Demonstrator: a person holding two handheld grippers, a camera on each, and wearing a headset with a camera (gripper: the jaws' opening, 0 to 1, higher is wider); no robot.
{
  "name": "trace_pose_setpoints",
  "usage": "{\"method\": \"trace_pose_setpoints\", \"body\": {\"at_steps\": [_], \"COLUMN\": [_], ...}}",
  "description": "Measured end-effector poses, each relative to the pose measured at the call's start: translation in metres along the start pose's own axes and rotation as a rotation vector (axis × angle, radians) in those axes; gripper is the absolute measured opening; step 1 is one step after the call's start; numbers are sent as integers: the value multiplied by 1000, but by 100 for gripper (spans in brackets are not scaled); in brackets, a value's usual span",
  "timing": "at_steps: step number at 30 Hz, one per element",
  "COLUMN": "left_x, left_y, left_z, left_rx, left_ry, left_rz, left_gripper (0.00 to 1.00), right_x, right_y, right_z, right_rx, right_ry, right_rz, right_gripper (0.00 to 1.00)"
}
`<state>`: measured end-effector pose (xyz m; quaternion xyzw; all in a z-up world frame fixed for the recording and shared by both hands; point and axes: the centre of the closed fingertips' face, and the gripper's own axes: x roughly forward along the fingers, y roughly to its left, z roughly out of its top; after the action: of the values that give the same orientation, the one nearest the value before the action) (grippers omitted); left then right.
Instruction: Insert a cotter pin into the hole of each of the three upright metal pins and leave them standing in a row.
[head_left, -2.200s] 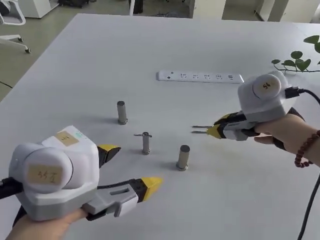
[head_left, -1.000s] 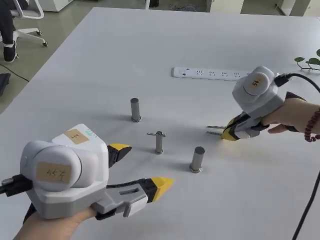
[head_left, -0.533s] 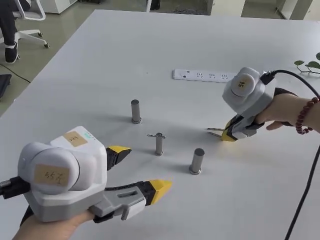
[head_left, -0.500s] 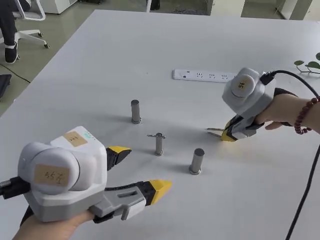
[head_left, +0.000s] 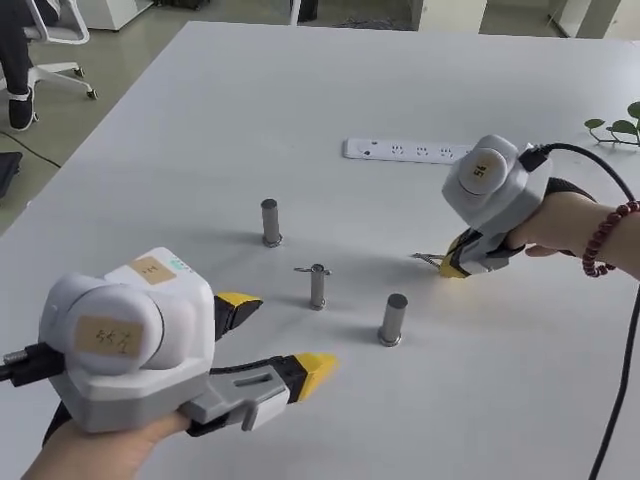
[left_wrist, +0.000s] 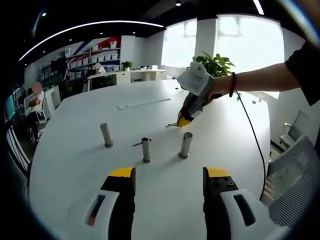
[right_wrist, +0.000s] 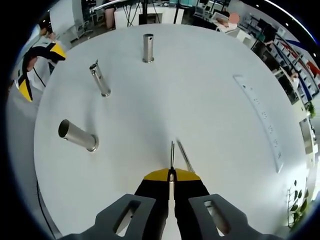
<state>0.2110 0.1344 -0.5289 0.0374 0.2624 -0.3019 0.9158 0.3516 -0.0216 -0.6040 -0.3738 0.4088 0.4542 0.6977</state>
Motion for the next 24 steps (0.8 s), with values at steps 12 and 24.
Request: {"method": "trace_pose_setpoints", "body": {"at_steps": [12,24], "left_x": [0,2], "left_y": [-9,-24], "left_z": [10,17], "left_rx": [24,26], "left_ry": [-8,-8], "left_rz": [-19,-70], "left_gripper": [52,49], "right_x": [-29,-58], "right_y": [12,28], "right_z": [10,27], "right_rx": [-61,-137], "right_ry": [-59,-119], "right_rz": [-42,-63], "right_gripper": [0,0]}}
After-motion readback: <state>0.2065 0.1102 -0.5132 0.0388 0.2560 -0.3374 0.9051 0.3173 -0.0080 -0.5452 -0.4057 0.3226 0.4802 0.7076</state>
